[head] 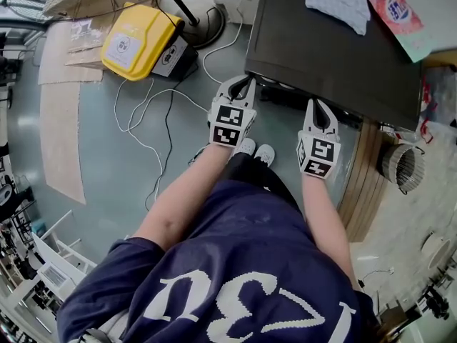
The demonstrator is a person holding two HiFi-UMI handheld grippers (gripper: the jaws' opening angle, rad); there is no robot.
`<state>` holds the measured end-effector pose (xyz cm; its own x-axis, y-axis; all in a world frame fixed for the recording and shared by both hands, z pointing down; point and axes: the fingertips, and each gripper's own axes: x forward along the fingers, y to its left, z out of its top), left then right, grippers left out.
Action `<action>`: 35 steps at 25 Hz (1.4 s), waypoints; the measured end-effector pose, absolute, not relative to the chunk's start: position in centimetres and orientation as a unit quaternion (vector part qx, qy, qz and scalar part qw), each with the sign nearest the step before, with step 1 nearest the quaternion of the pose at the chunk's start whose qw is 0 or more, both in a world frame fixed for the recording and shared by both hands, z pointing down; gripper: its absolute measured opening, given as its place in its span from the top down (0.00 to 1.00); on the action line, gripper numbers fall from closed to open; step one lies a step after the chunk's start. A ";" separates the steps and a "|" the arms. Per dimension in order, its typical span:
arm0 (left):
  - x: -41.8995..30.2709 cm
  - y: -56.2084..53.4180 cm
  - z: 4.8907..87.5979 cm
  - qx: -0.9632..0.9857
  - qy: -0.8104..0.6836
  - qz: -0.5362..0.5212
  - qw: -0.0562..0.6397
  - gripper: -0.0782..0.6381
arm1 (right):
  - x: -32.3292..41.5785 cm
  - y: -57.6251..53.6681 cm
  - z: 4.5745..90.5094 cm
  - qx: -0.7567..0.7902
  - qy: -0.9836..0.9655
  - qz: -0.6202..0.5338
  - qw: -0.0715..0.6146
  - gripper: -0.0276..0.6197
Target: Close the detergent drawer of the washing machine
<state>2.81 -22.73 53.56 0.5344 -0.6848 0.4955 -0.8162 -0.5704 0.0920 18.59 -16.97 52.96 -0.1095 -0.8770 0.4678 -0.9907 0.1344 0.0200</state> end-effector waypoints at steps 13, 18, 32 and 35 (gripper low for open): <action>2.4 -22.3 53.2 0.860 -0.429 0.230 0.152 0.86 | 18.2 -16.5 52.6 0.626 -0.737 0.164 0.196 0.93; 2.3 -21.6 50.1 0.869 -0.431 0.196 0.143 0.86 | 18.0 -15.7 49.0 0.630 -0.747 0.139 0.164 0.93; 0.7 -18.8 34.6 0.889 -0.444 0.099 0.054 0.86 | 18.2 -12.0 32.2 0.647 -0.759 0.059 0.040 0.93; 0.4 -18.0 32.3 0.889 -0.449 0.082 0.045 0.86 | 18.0 -11.3 29.6 0.643 -0.764 0.056 0.018 0.93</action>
